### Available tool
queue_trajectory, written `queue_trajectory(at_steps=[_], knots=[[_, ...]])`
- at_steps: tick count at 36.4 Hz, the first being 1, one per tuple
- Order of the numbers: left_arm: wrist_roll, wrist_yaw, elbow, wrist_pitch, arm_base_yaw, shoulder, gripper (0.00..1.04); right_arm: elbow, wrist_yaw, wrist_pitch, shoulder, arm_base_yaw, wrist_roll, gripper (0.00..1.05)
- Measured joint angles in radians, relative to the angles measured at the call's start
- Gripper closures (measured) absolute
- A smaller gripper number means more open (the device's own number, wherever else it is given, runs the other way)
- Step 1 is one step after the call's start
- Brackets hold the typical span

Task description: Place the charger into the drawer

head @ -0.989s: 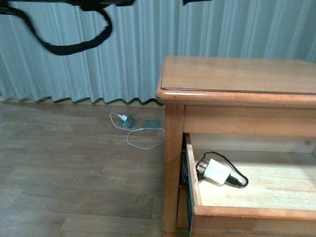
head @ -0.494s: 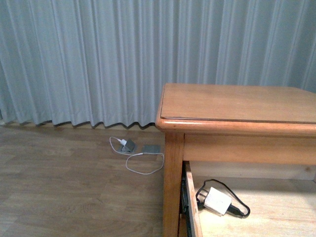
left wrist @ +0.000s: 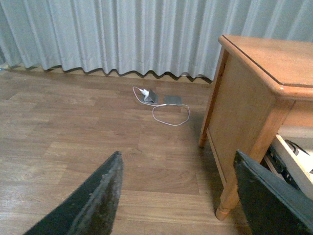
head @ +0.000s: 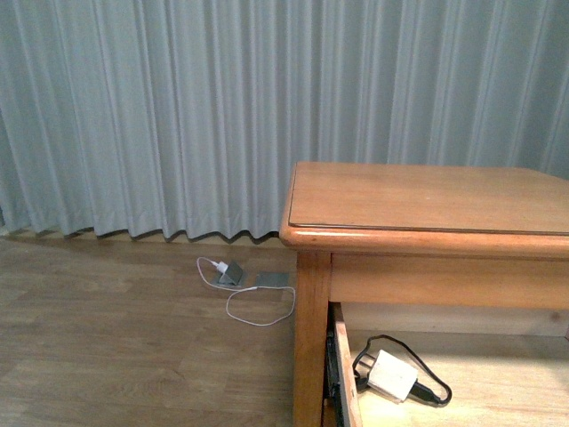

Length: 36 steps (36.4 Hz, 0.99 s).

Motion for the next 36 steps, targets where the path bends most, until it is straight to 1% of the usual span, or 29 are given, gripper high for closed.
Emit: queue_trajectory(at_steps=[1, 3, 5, 6, 8, 14, 17, 19, 21, 36], knots=[[0.009, 0.016, -0.013, 0.000, 0.013, -0.011, 0.39, 0.000, 0.001, 0.000, 0.000, 0.000, 0.000, 0.09], [0.020, 0.050, -0.031, 0.000, 0.033, -0.024, 0.47, 0.000, 0.000, 0.000, 0.000, 0.000, 0.000, 0.09], [0.030, 0.140, -0.053, 0.000, 0.106, -0.046, 0.59, 0.000, 0.000, 0.000, 0.000, 0.000, 0.000, 0.09], [0.032, 0.151, -0.063, 0.000, 0.132, -0.056, 0.65, 0.000, 0.000, 0.000, 0.000, 0.000, 0.000, 0.09], [0.034, 0.146, -0.074, 0.000, 0.151, -0.069, 0.74, 0.000, 0.000, 0.000, 0.000, 0.000, 0.000, 0.09], [0.040, 0.159, -0.106, 0.000, 0.153, -0.105, 1.01, 0.000, 0.000, 0.000, 0.000, 0.000, 0.000, 0.09], [0.042, 0.159, -0.118, -0.014, 0.155, -0.134, 1.01, 0.000, 0.000, 0.000, 0.000, 0.000, 0.000, 0.09], [0.042, 0.160, -0.124, -0.096, 0.155, -0.197, 1.01, 0.000, 0.000, 0.000, 0.000, 0.000, 0.000, 0.09], [0.042, 0.160, -0.135, -0.122, 0.155, -0.252, 1.01, 0.000, 0.001, 0.000, 0.000, 0.000, 0.000, 0.09], [0.044, 0.160, -0.180, -0.121, 0.155, -0.318, 1.01, 0.000, 0.000, 0.000, 0.000, 0.000, 0.000, 0.09]])
